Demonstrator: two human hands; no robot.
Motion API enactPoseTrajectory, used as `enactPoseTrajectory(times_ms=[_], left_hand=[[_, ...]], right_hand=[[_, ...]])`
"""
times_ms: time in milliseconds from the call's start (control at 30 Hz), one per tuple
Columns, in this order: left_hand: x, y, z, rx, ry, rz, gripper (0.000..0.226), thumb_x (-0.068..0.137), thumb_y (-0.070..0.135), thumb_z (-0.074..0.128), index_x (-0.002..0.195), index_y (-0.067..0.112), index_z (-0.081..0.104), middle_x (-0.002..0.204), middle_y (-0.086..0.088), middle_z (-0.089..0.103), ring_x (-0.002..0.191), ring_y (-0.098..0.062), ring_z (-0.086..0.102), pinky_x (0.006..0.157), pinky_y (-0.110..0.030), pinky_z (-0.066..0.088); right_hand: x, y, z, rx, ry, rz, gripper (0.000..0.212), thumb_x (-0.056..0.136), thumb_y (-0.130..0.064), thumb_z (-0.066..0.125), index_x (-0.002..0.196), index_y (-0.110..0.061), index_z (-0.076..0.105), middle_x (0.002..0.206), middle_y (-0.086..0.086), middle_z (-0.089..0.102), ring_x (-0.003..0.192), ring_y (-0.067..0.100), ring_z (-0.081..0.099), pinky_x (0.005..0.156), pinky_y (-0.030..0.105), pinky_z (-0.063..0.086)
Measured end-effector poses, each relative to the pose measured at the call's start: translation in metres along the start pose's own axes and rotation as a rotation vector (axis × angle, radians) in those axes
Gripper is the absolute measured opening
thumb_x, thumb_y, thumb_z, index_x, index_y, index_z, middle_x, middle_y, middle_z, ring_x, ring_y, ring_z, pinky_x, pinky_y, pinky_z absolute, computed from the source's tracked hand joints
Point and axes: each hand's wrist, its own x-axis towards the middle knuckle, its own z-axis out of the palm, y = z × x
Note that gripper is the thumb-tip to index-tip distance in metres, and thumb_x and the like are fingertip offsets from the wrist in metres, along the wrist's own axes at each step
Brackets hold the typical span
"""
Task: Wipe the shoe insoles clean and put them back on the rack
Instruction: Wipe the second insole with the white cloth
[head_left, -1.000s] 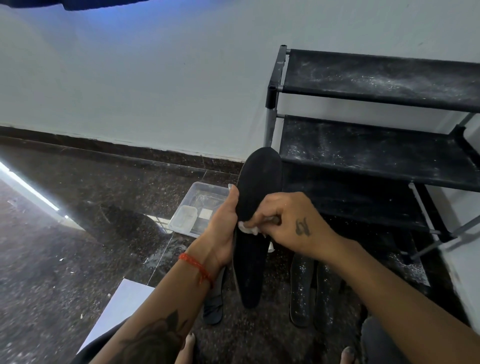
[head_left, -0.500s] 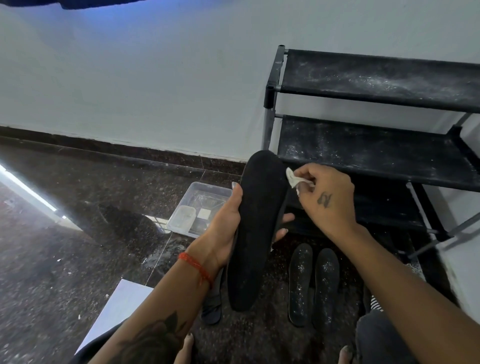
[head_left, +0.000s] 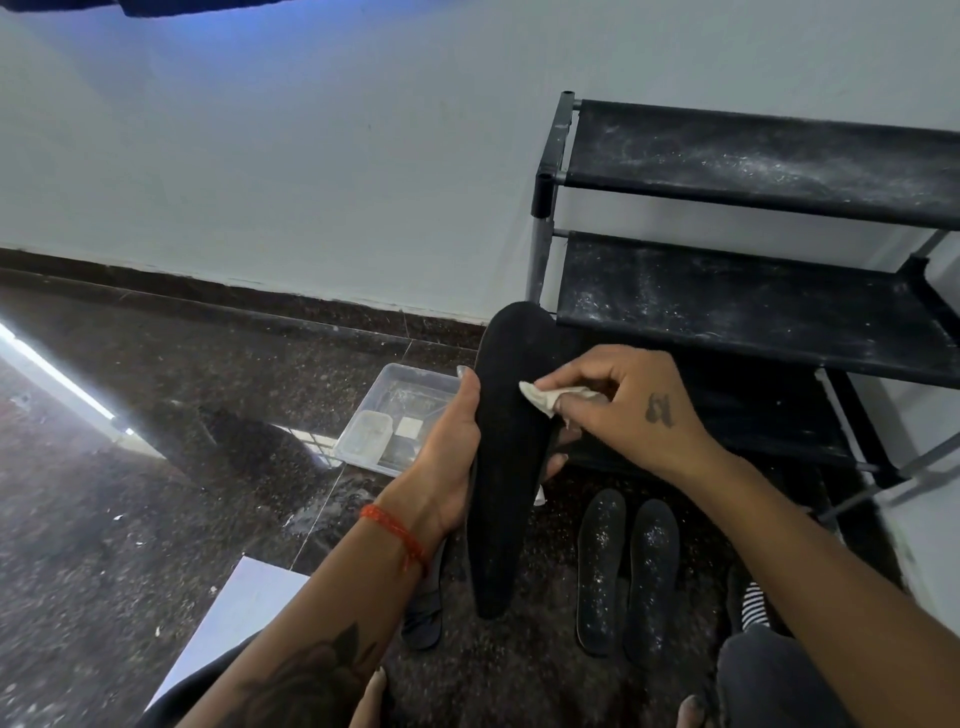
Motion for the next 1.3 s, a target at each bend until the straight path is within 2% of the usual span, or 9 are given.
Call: enactPoseTrajectory(times_ms=[167,300,467,600,800,1000,1067,1233,1300], left_hand=[[0.001,-0.001,-0.001,-0.027,0.017,-0.003,0.078,0.093,0.065,0.018,0.106,0.003,0.064,0.101,-0.02,0.071,0.082,-0.028,0.07,0.065,-0.033,0.056],[0.001,0.0,-0.002,-0.045,0.01,0.006,0.08,0.093,0.066,0.018,0.113,0.002,0.062,0.115,-0.024,0.065,0.098,-0.031,0.065,0.066,-0.034,0.055],[0.001,-0.001,-0.003,-0.016,-0.025,0.001,0.079,0.093,0.066,0.018,0.107,0.003,0.063,0.103,-0.022,0.07,0.082,-0.028,0.07,0.063,-0.031,0.055],[0.001,-0.001,-0.004,-0.026,-0.011,0.013,0.078,0.093,0.066,0.018,0.11,0.004,0.063,0.112,-0.023,0.067,0.097,-0.031,0.065,0.066,-0.034,0.053],[-0.001,0.002,-0.003,-0.019,-0.048,0.054,0.076,0.094,0.064,0.019,0.122,0.005,0.058,0.113,-0.021,0.066,0.081,-0.029,0.07,0.063,-0.032,0.053],[-0.008,0.002,0.0,0.021,-0.137,0.164,0.078,0.095,0.059,0.015,0.075,0.019,0.079,0.076,-0.007,0.073,0.065,-0.017,0.067,0.064,-0.028,0.052],[-0.01,0.002,0.0,0.037,-0.133,0.184,0.079,0.098,0.052,0.014,0.062,0.022,0.078,0.065,-0.003,0.071,0.055,-0.013,0.065,0.058,-0.023,0.052],[-0.009,0.002,-0.004,-0.068,-0.166,0.045,0.072,0.093,0.06,0.025,0.125,0.003,0.057,0.092,-0.017,0.067,0.07,-0.025,0.061,0.062,-0.03,0.047],[-0.007,0.001,-0.005,-0.085,-0.152,0.04,0.073,0.094,0.059,0.026,0.123,0.001,0.06,0.092,-0.017,0.066,0.07,-0.026,0.061,0.059,-0.029,0.046]], right_hand=[[0.005,0.021,0.007,-0.296,0.166,0.013,0.022,0.078,-0.011,0.063,0.096,-0.02,0.073,0.091,-0.003,0.066,0.079,0.008,0.058,0.064,0.012,0.037],[0.009,0.023,0.0,-0.267,0.416,0.027,0.022,0.078,-0.007,0.062,0.095,-0.016,0.07,0.09,0.0,0.064,0.077,0.011,0.056,0.064,0.013,0.036],[0.006,0.024,0.012,-0.387,0.194,-0.042,0.026,0.082,-0.008,0.059,0.099,-0.023,0.072,0.09,-0.002,0.06,0.076,0.011,0.054,0.057,0.014,0.032],[0.009,0.032,-0.001,-0.376,0.291,0.106,0.025,0.083,-0.01,0.057,0.103,-0.019,0.07,0.098,0.002,0.062,0.083,0.013,0.056,0.064,0.019,0.034],[0.007,0.015,0.008,-0.212,0.341,-0.094,0.026,0.081,-0.007,0.06,0.102,-0.019,0.07,0.094,-0.001,0.063,0.081,0.009,0.057,0.068,0.009,0.039],[0.004,0.015,0.019,-0.028,0.107,-0.123,0.029,0.082,-0.005,0.062,0.103,-0.023,0.072,0.088,-0.01,0.055,0.076,0.01,0.061,0.058,0.029,0.054],[0.004,0.016,0.019,-0.047,0.096,-0.147,0.029,0.082,-0.004,0.062,0.102,-0.022,0.072,0.088,-0.009,0.055,0.073,0.007,0.059,0.059,0.019,0.053],[0.006,0.023,0.015,-0.216,0.188,-0.103,0.029,0.08,-0.002,0.061,0.099,-0.022,0.072,0.088,-0.007,0.056,0.077,0.0,0.049,0.067,0.001,0.035],[0.007,0.028,0.008,-0.27,0.218,-0.01,0.027,0.08,-0.003,0.06,0.098,-0.02,0.071,0.091,-0.003,0.059,0.079,0.007,0.052,0.064,0.002,0.032]])
